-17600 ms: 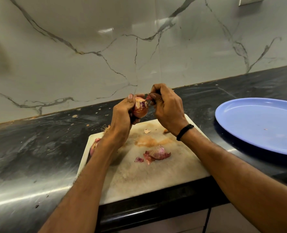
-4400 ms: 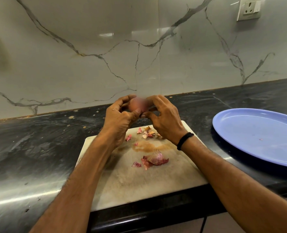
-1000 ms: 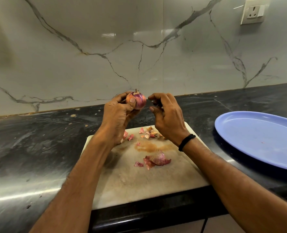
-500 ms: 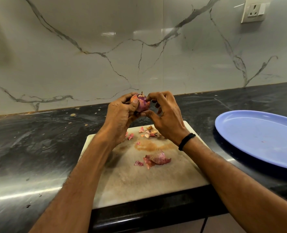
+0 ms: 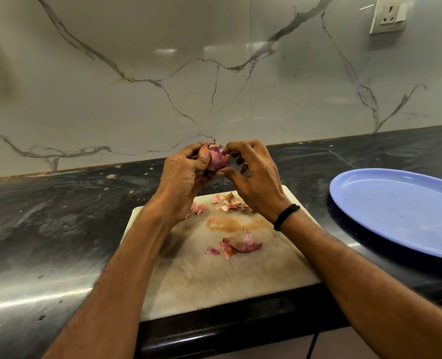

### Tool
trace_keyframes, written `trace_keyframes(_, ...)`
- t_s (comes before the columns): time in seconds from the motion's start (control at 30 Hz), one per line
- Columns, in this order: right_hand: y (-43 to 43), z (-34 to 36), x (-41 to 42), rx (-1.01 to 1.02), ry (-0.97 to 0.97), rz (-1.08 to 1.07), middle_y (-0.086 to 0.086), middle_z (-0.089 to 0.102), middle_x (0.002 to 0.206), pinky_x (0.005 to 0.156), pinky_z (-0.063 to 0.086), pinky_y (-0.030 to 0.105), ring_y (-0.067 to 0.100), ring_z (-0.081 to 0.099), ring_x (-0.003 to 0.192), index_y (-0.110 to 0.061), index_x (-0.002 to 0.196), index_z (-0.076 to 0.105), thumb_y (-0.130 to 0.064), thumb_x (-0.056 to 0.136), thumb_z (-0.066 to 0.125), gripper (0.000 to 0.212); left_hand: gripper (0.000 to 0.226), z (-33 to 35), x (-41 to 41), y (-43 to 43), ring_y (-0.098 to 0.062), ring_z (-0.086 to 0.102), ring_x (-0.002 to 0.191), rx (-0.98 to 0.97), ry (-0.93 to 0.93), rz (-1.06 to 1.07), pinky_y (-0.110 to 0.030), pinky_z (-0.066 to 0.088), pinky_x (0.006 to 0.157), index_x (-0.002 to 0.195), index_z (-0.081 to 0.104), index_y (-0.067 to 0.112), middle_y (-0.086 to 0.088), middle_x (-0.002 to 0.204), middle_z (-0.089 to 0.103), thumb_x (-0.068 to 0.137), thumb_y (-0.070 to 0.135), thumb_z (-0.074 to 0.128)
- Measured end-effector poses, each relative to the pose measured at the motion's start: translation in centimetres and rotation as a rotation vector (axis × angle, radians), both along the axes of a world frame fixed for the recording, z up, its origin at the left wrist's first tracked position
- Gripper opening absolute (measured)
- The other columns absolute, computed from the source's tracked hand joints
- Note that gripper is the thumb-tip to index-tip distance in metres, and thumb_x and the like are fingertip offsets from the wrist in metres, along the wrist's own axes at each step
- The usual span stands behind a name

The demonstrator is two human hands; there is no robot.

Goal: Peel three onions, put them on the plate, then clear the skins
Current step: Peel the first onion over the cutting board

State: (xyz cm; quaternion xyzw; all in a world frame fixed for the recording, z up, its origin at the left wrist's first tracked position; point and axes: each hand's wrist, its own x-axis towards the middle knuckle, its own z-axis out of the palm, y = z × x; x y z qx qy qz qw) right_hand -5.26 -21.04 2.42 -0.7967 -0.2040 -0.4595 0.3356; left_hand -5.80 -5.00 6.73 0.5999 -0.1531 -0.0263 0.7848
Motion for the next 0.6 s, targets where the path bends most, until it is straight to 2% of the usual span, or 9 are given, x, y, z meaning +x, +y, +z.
trace_keyframes(0.13,-0.11,-0.05,0.11,0.009,-0.023,0.002,0.008,0.053,0.106,0.072,0.042,0.012,0.012,0.051,0.090,-0.030,0.107,0.048,-0.036,0.085,0.068,0.030,0.033,0.00,0.01,-0.05,-0.027,0.067,0.107,0.026,-0.009,0.019,-0.024,0.059,0.074,0.133,0.059,0.005,-0.017,0.132,0.058,0.102,0.006,0.050)
trace_keyframes(0.27,-0.03,0.02,0.07,0.006,-0.026,0.009,0.009,0.055,0.107,0.074,0.041,0.009,0.012,0.052,0.090,-0.031,0.117,0.045,-0.032,0.086,0.069,0.039,0.033,-0.01,0.05,-0.03,-0.025,0.069,0.103,0.027,-0.016,0.023,-0.024,0.059,0.073,0.134,0.059,0.006,-0.016,0.130,0.060,0.103,0.009,0.050)
trace_keyframes(0.37,-0.06,0.04,0.07,-0.018,-0.012,0.008,0.009,0.054,0.107,0.074,0.040,0.010,0.013,0.052,0.092,-0.031,0.114,0.046,-0.038,0.087,0.063,0.033,0.033,-0.07,0.15,0.01,-0.023,0.070,0.101,0.035,-0.017,0.025,-0.023,0.059,0.073,0.135,0.058,0.005,-0.017,0.131,0.060,0.103,0.007,0.050)
trace_keyframes(0.6,-0.08,-0.08,0.10,-0.035,-0.003,-0.014,0.010,0.055,0.107,0.074,0.035,0.010,0.013,0.050,0.092,-0.029,0.110,0.045,-0.042,0.086,0.058,0.029,0.033,-0.16,0.19,-0.16,-0.027,0.067,0.107,0.055,-0.019,0.041,-0.023,0.059,0.073,0.135,0.059,0.004,-0.017,0.133,0.057,0.102,0.007,0.050)
